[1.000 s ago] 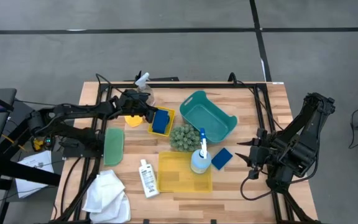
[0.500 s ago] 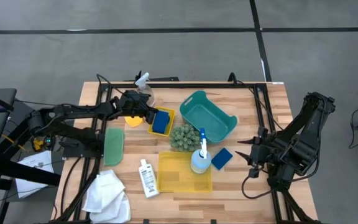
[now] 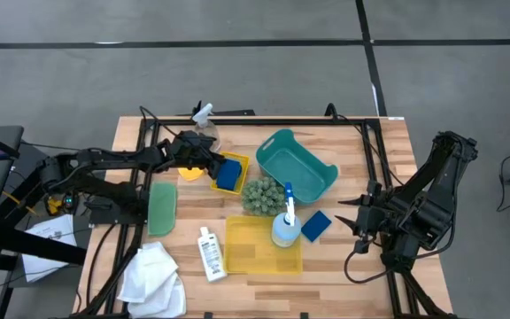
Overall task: Pick & Place Kitchen Items
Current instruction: Put the blue sponge into the top yellow bin
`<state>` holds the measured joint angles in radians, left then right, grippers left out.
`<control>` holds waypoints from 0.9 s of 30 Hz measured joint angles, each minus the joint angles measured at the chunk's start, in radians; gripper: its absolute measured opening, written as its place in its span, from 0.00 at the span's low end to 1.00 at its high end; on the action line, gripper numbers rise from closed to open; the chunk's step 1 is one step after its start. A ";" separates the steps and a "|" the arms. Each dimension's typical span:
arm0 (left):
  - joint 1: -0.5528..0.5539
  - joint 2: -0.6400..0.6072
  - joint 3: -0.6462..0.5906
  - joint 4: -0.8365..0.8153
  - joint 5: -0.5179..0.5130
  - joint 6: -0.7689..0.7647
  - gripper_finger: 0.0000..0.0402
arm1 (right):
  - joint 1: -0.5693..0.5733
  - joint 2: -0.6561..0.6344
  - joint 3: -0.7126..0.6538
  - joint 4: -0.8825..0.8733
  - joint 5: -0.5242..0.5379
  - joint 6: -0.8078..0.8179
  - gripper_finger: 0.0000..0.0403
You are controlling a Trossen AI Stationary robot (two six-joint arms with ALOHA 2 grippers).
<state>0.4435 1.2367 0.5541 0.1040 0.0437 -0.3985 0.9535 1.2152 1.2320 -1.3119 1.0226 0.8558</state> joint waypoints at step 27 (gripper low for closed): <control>0.000 0.000 0.000 -0.013 0.014 -0.028 0.06 | 0.000 0.000 0.000 0.008 -0.001 -0.018 0.42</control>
<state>0.4435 1.2367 0.5537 0.0910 0.0578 -0.4269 0.9535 1.2152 1.2320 -1.3041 1.0218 0.8379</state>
